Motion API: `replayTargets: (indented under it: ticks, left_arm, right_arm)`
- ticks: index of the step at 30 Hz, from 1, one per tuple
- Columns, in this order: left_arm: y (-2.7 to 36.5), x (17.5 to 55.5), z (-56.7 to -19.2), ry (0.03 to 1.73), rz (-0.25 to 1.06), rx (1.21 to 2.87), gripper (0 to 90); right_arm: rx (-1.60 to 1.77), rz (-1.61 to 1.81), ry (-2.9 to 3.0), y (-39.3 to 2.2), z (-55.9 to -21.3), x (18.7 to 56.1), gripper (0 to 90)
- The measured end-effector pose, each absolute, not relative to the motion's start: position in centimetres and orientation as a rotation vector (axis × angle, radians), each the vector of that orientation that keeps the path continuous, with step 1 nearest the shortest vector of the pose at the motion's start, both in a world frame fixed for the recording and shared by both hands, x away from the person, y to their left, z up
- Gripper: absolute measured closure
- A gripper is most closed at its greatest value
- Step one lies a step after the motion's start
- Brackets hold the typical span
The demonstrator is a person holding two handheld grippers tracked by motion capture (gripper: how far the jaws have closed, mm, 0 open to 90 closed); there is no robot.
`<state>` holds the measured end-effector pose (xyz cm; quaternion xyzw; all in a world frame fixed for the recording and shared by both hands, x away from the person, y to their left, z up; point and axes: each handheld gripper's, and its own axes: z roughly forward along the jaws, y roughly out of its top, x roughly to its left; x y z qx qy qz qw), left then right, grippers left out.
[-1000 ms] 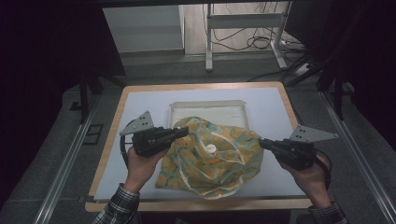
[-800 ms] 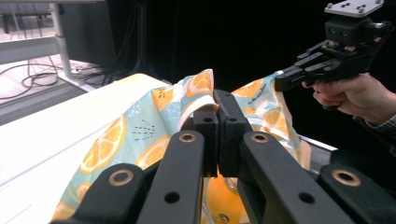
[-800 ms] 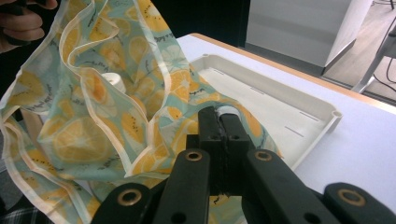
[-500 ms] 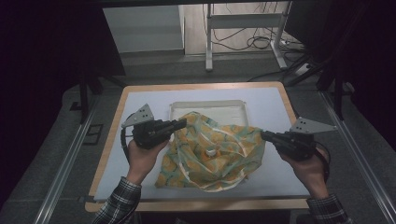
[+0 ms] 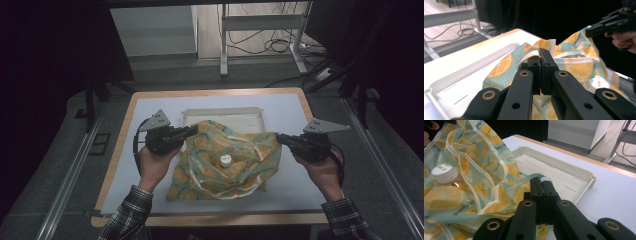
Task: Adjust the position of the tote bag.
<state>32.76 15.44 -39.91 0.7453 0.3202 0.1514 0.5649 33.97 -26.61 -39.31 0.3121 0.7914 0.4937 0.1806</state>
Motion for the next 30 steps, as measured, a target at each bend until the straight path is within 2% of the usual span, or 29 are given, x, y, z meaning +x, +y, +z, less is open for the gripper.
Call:
replayTargets:
  ticks: [10,11,12,13,14,17,18,19,20,22,26,30]
  left_arm:
    - [15.6,33.6,-42.7,0.829,0.318,1.822,86.7]
    - [15.6,33.6,-42.9,0.832,0.308,1.831,81.1]
    - [15.6,33.6,-43.1,0.833,0.304,1.834,81.1]
    - [15.6,33.4,-43.2,0.832,0.308,1.838,73.6]
    - [15.6,33.3,-43.3,0.832,0.304,1.839,73.6]
    - [15.8,32.7,-43.4,0.825,0.3,1.837,64.1]
    - [16.0,32.3,-43.5,0.817,0.283,1.837,56.4]
    - [16.0,32.3,-43.5,0.817,0.283,1.837,53.7]
    - [16.1,32.0,-43.5,0.815,0.281,1.836,53.7]
    - [16.4,31.6,-43.6,0.809,0.261,1.838,47.8]
    - [16.9,30.7,-44.0,0.81,0.267,1.85,45.3]
    - [17.2,30.2,-44.3,0.817,0.266,1.848,44.7]
  right_arm:
    - [0.923,1.362,2.277,-26.4,-41.0,34.8,88.7]
    - [0.931,1.356,2.291,-26.5,-41.3,34.8,88.3]
    - [0.931,1.356,2.291,-26.5,-41.3,34.8,88.3]
    - [0.933,1.355,2.304,-26.6,-41.4,34.6,85.1]
    - [0.933,1.355,2.304,-26.6,-41.4,34.6,85.1]
    - [0.934,1.357,2.324,-26.8,-41.5,34.1,80.5]
    - [0.936,1.355,2.336,-27.1,-41.5,33.7,76.4]
    - [0.936,1.355,2.336,-27.1,-41.5,33.7,76.4]
    - [0.936,1.356,2.341,-27.2,-41.5,33.6,75.7]
    - [0.94,1.354,2.352,-27.5,-41.6,33.1,72.2]
    - [0.946,1.352,2.378,-28.2,-41.7,32.0,64.0]
    - [0.94,1.344,2.397,-28.4,-41.8,31.4,60.5]
